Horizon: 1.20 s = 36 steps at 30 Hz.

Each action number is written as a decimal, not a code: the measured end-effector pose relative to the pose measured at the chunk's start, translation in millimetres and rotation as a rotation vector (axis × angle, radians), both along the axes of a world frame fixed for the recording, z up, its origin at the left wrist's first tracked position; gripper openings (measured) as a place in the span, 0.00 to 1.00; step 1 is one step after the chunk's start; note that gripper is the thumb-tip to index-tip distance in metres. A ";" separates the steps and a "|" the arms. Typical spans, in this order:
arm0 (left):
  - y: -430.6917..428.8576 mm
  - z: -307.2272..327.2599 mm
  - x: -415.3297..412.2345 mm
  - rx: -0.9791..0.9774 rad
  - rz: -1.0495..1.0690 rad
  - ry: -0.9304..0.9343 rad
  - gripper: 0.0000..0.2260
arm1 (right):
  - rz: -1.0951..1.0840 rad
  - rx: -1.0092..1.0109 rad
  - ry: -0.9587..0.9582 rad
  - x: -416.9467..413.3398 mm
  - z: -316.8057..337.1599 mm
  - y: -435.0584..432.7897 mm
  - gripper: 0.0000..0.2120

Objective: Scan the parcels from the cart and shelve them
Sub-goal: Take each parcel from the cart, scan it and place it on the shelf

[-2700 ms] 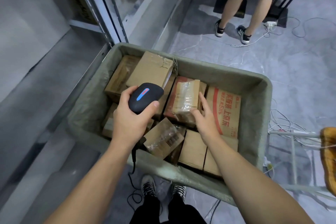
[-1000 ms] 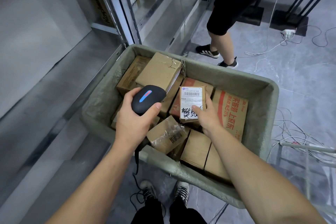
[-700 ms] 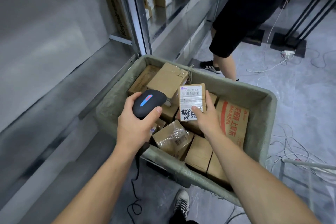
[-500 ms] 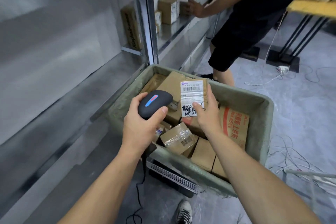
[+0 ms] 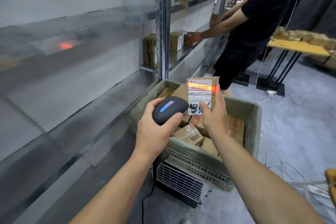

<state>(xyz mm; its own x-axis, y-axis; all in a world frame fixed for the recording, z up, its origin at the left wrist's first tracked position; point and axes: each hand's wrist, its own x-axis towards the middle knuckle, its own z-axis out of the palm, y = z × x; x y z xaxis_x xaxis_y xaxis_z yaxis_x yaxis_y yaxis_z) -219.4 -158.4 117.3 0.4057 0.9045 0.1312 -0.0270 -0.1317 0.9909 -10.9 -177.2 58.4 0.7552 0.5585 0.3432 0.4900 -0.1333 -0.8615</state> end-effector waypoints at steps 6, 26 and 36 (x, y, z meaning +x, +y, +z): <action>-18.6 5.0 -21.6 0.000 0.023 -0.026 0.23 | 0.036 0.006 0.018 -24.3 12.4 -11.2 0.36; -74.6 46.4 -130.0 0.153 0.657 -0.024 0.25 | 0.584 0.092 -0.033 -137.0 53.3 36.2 0.37; -135.4 64.9 -208.0 0.224 1.012 -0.022 0.21 | 0.940 0.203 -0.020 -244.8 80.3 38.3 0.37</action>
